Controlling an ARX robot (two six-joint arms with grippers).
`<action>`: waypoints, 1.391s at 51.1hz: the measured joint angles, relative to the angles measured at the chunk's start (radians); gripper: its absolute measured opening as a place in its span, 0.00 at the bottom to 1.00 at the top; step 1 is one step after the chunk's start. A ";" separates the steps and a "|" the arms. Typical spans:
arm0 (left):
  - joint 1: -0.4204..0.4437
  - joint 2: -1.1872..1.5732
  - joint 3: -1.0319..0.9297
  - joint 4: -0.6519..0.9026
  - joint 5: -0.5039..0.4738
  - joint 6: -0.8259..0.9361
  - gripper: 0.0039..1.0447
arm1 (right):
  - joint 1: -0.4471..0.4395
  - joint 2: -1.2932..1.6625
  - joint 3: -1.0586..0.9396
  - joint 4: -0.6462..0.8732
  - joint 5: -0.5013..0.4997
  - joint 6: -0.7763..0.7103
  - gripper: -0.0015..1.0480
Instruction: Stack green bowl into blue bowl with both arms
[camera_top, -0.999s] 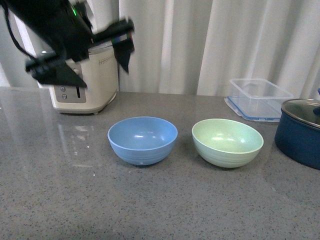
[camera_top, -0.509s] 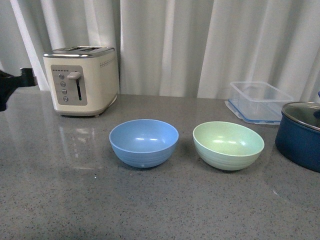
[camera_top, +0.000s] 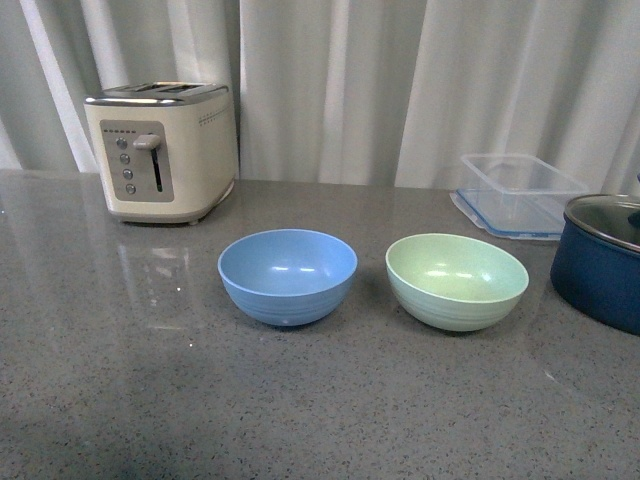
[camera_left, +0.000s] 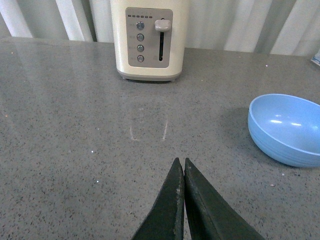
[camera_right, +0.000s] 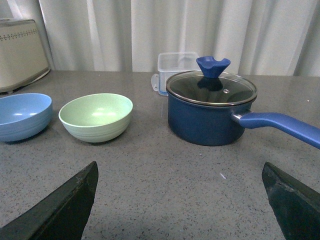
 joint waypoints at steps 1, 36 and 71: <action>0.012 -0.012 -0.011 0.000 0.025 0.000 0.03 | 0.000 0.000 0.000 0.000 0.000 0.000 0.90; 0.051 -0.390 -0.222 -0.156 0.043 0.000 0.03 | 0.000 0.000 0.000 0.000 0.000 0.000 0.90; 0.051 -0.717 -0.232 -0.449 0.046 0.000 0.03 | 0.000 0.000 0.000 0.000 0.000 0.000 0.90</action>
